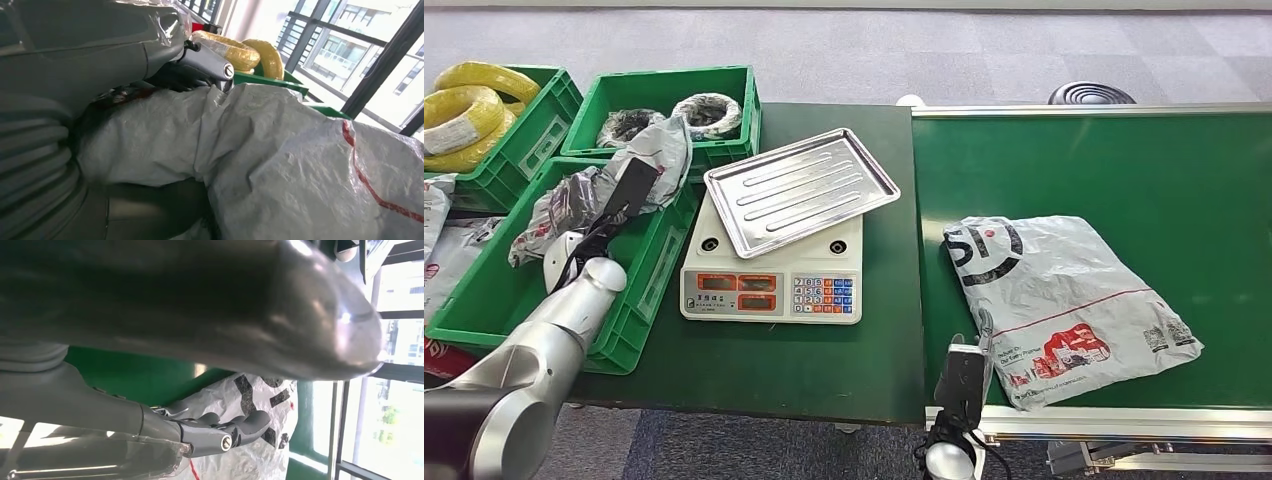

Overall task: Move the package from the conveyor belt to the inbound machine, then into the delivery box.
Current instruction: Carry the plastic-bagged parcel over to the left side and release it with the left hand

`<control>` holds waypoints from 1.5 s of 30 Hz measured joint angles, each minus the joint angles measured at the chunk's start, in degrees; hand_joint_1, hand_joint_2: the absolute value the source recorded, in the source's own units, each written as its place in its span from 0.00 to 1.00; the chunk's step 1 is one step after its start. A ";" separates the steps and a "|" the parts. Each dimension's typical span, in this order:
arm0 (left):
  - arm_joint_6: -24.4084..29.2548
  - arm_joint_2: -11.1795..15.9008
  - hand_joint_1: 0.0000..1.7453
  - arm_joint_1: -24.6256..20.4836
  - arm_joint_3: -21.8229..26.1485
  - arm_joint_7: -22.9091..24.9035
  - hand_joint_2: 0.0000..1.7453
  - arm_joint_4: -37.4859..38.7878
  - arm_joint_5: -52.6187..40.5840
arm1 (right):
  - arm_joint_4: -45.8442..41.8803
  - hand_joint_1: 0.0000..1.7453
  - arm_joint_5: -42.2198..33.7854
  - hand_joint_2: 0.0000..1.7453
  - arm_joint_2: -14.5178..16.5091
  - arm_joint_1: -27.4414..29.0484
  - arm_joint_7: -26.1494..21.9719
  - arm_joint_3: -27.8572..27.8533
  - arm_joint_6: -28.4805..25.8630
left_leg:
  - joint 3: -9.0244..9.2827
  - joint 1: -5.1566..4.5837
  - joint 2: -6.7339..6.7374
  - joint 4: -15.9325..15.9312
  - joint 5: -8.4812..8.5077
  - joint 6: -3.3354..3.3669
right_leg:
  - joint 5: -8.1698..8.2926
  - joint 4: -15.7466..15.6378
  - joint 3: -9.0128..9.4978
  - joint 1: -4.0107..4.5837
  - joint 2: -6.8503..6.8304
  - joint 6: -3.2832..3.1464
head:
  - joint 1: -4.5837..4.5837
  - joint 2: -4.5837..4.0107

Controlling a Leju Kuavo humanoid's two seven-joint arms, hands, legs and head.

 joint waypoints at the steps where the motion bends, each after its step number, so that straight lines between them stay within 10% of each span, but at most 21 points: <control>1: 0.03 0.01 0.09 0.38 0.32 0.06 1.00 0.15 0.18 | 0.00 0.00 -0.05 0.00 0.04 0.05 -0.08 -0.10 0.00 | -0.01 0.00 0.00 0.00 0.00 0.00 | 0.00 0.00 0.00 0.00 0.00 0.00 | 0.00 -0.01; 5: -0.39 0.09 0.00 1.72 1.73 -0.08 0.00 0.65 1.45 | 0.00 0.00 -0.22 0.00 0.07 0.13 -0.25 -0.40 0.00 | -0.02 0.00 0.00 0.00 0.00 0.00 | 0.00 0.00 -0.01 -0.01 0.00 0.00 | 0.00 0.01; 27: -4.66 -1.38 0.00 3.88 6.54 -8.85 0.00 0.84 5.26 | -0.07 0.00 -1.16 0.00 0.07 0.10 -0.60 -1.26 0.00 | 0.00 -0.02 -0.10 0.00 0.00 0.00 | -0.01 -0.01 0.00 -0.05 -0.10 0.01 | -0.02 0.01; 45: -19.17 -11.75 0.00 10.83 7.27 -27.77 0.00 -8.51 18.74 | -0.80 0.00 -1.34 0.00 0.07 -0.07 -2.04 -2.04 0.00 | 0.22 -0.44 -0.56 0.00 0.07 0.17 | -0.18 -0.02 0.38 -0.43 -0.61 0.30 | -0.02 0.01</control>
